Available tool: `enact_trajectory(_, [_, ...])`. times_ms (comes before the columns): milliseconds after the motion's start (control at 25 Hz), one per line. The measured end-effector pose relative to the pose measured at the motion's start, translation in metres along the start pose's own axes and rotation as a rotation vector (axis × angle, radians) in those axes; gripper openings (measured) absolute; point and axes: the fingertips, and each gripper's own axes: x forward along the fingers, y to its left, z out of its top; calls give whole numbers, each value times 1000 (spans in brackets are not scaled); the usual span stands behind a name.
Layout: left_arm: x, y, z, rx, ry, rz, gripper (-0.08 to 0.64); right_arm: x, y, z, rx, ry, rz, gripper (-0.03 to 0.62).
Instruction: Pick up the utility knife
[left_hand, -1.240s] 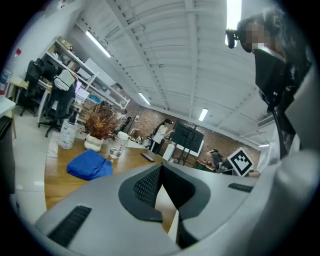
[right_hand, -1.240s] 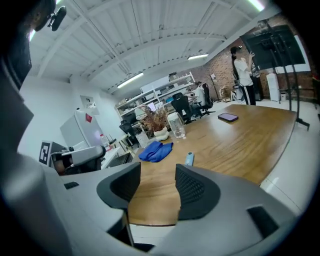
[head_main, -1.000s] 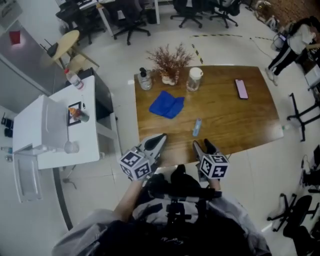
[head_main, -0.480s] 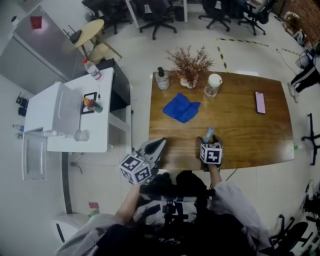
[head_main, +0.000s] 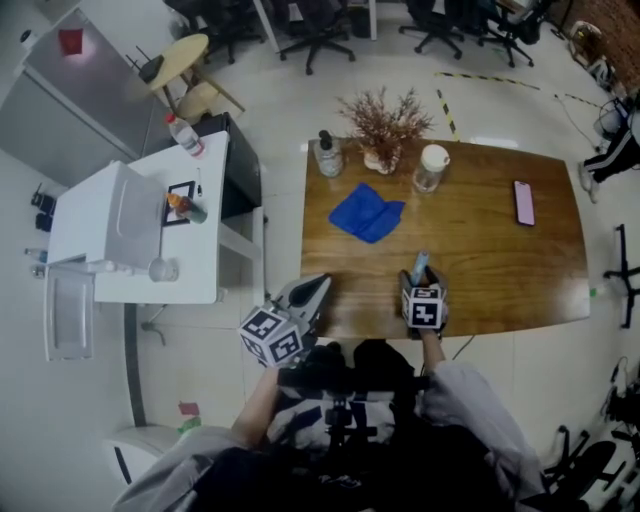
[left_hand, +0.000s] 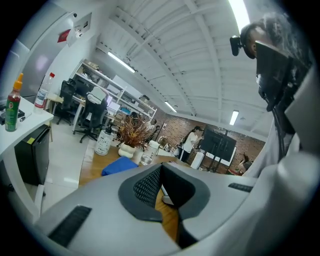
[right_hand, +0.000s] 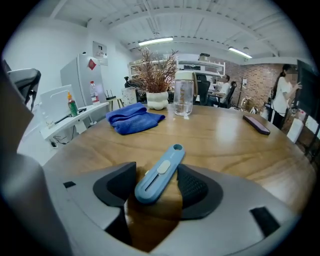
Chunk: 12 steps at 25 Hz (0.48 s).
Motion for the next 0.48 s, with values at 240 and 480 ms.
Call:
enact_trajectory(240, [1,0,6,-1,-13,-38,2,-3,-3,-13,38,76,-5,155])
enact_trajectory(480, [9,3,15,-1,-33,-89,2,-28,2,6,253,-16,46,153])
